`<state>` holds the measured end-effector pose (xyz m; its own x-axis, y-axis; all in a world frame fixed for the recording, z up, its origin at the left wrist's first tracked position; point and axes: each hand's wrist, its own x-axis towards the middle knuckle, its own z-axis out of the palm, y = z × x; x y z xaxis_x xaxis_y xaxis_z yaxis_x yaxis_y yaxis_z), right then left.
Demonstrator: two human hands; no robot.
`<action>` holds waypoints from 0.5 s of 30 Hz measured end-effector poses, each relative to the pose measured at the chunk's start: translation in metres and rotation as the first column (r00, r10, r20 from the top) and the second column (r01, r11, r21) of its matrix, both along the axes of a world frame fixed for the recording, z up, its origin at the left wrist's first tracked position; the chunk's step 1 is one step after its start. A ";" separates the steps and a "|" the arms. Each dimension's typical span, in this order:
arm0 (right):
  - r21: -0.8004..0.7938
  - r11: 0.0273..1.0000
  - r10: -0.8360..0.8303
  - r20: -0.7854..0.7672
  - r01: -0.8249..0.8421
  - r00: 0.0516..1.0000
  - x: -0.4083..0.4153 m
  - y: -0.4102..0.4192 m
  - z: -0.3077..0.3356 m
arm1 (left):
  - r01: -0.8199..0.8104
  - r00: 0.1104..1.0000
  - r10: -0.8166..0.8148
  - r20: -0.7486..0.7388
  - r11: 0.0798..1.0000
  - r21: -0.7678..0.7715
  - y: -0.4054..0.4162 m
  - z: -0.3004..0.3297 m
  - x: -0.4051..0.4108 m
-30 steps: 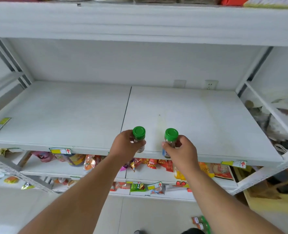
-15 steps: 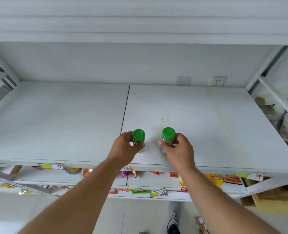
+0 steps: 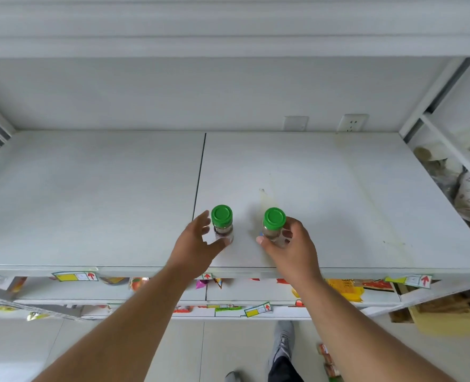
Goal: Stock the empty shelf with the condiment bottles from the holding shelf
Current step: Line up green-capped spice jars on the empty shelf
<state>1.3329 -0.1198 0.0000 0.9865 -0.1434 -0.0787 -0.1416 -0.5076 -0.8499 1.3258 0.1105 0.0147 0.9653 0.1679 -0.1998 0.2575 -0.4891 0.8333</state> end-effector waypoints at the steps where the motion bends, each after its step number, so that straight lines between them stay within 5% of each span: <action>1: 0.009 1.000 -0.007 -0.017 0.007 1.000 -0.004 -0.004 -0.001 | -0.063 0.998 0.063 0.008 0.998 0.011 0.000 0.002 -0.009; 5: 0.073 0.994 -0.078 -0.075 0.083 0.994 -0.021 -0.023 -0.001 | -0.112 0.988 0.111 0.106 0.994 0.007 -0.020 0.003 -0.055; 9: 0.132 0.990 -0.027 -0.129 0.044 0.991 -0.024 -0.029 0.006 | 0.028 0.999 -0.023 0.028 0.984 -0.177 -0.052 -0.004 -0.055; 15: 0.192 0.981 0.025 -0.157 0.005 0.987 -0.013 -0.020 -0.001 | 0.121 0.987 -0.137 -0.088 0.979 -0.163 -0.087 -0.009 -0.023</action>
<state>1.3196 -0.1396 -0.0007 0.9608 -0.1008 -0.2582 -0.2772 -0.3396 -0.8988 1.3025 0.0238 0.0058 0.9511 0.0022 -0.3088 0.2853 -0.3890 0.8759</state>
